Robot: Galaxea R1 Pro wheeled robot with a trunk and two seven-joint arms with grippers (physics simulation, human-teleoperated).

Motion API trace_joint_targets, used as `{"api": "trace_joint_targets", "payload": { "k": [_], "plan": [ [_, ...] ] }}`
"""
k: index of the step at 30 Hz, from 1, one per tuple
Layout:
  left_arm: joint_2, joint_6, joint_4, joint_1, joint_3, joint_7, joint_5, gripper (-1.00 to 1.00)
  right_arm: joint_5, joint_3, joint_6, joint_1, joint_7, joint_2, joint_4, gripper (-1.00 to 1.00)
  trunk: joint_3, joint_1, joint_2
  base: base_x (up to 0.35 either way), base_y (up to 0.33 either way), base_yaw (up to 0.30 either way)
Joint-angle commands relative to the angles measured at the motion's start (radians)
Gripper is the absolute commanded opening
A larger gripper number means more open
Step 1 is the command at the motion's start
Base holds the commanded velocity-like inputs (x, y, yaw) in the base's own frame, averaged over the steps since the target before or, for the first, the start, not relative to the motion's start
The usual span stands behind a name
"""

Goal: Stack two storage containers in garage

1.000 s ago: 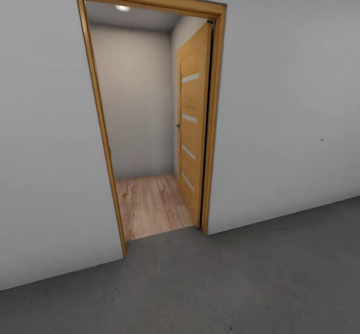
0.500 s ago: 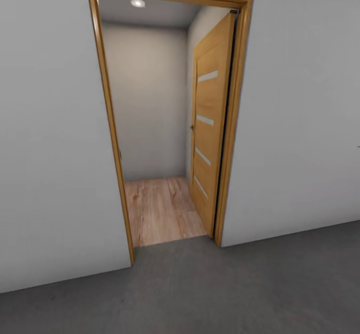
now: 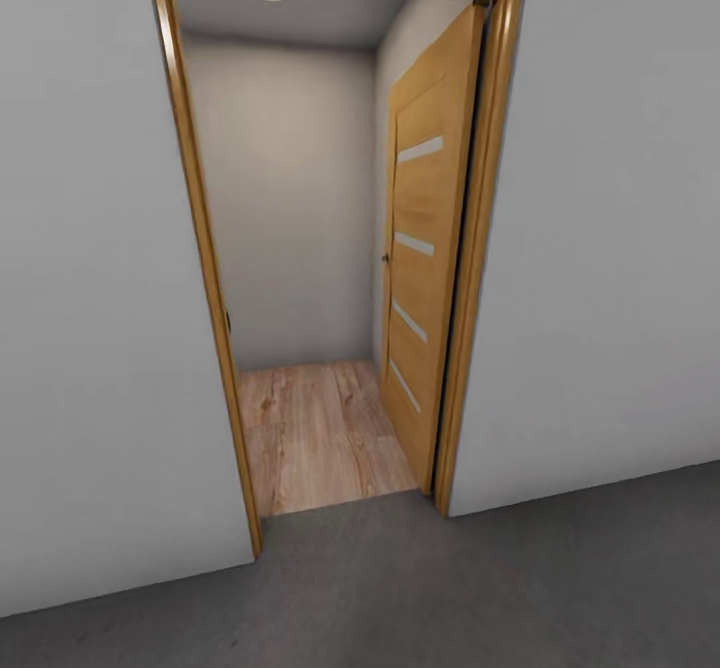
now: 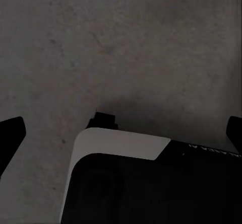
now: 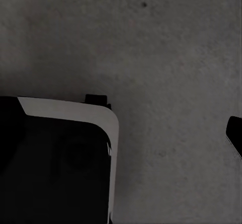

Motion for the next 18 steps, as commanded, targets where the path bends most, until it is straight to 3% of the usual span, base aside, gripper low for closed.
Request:
{"api": "trace_joint_targets", "payload": {
  "k": [1, 10, 18],
  "plan": [
    [-0.001, -0.003, 0.001, -0.001, -0.007, 0.003, 0.008, 1.0, -0.008, 0.008, -0.004, -0.001, -0.004, 0.001, 0.003, 1.0, -0.001, 0.001, -0.001, 0.323, 0.0, 0.0],
    [0.001, -0.003, 0.001, -0.001, -0.007, 0.003, 0.007, 1.0, -0.011, 0.005, 0.0, -0.001, -0.012, 0.001, 0.003, 1.0, -0.001, 0.001, -0.001, 0.323, 0.0, 0.014],
    [0.0, -0.003, 0.001, -0.001, -0.007, 0.003, 0.007, 1.0, -0.012, 0.003, -0.004, -0.001, -0.013, 0.0, 0.003, 1.0, -0.001, 0.001, -0.001, 0.323, -0.001, 0.22]
  ]
}}
